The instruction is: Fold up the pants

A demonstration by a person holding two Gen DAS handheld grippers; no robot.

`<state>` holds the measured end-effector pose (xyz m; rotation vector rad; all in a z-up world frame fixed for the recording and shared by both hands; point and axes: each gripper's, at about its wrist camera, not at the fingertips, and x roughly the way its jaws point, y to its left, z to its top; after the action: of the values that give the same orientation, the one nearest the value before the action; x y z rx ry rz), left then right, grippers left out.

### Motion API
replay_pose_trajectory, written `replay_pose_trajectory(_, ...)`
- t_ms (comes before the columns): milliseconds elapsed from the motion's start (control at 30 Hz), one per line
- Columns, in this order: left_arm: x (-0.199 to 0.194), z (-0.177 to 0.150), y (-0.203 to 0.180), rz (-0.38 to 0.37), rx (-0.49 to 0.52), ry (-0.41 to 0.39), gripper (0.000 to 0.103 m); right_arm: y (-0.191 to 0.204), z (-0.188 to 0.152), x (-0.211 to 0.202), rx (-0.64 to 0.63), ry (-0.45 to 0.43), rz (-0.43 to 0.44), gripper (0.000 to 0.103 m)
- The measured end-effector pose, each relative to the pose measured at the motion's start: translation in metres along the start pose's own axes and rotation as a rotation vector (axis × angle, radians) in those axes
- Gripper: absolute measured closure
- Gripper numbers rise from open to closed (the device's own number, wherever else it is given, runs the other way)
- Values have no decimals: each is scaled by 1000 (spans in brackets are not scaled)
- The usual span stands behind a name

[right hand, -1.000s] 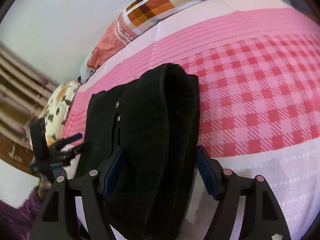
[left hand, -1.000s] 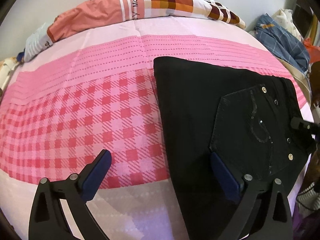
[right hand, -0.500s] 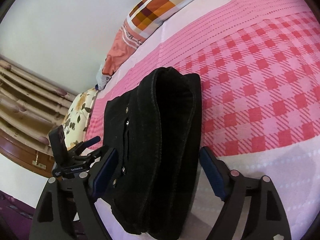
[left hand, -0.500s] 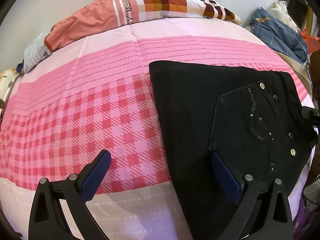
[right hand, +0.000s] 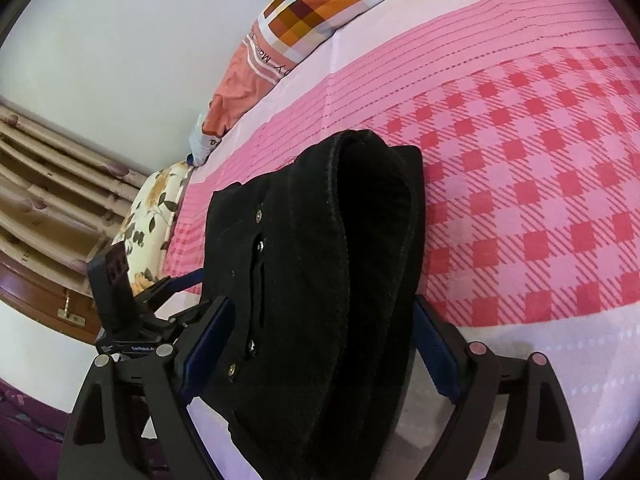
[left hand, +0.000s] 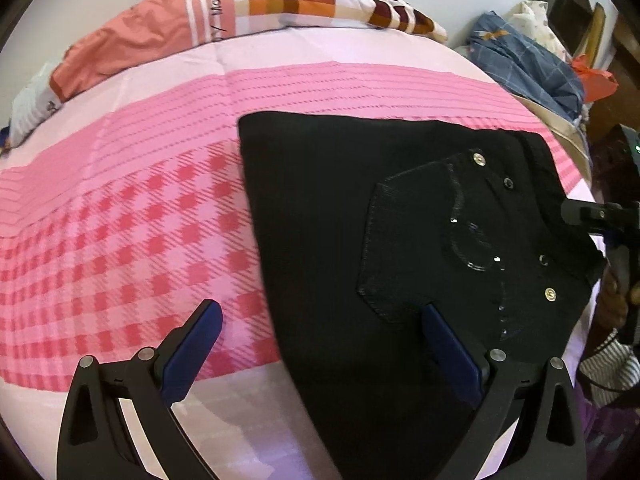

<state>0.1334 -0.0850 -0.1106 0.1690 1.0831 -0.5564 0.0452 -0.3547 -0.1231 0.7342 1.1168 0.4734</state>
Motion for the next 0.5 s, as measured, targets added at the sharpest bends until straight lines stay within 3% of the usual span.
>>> replay_pose_trajectory(67,3,0,0,-43,-4,10,4,2,-1,2,-23,11,-14,26)
replay_pose_trajectory(100,6,-1,2,-109,-17,20,4,4,-1,3,-41,21,-39,42)
replay_pose_trajectory(167,5,-1,1,-120,-13,3,7,-3,-1,2,-27,36,-54,58)
replay_pose_trajectory(233,5,1,-3,-131,25,3,15,-13,-1,-1,16,45,-22,65)
replay_pose_trajectory(300,5,5,-4,-147,34,15,16,-14,-1,-1,16,55,-14,65)
replay_pose_trajectory(500,4,13,14,-255,-8,42,18,-17,5,-3,48,99,50,37)
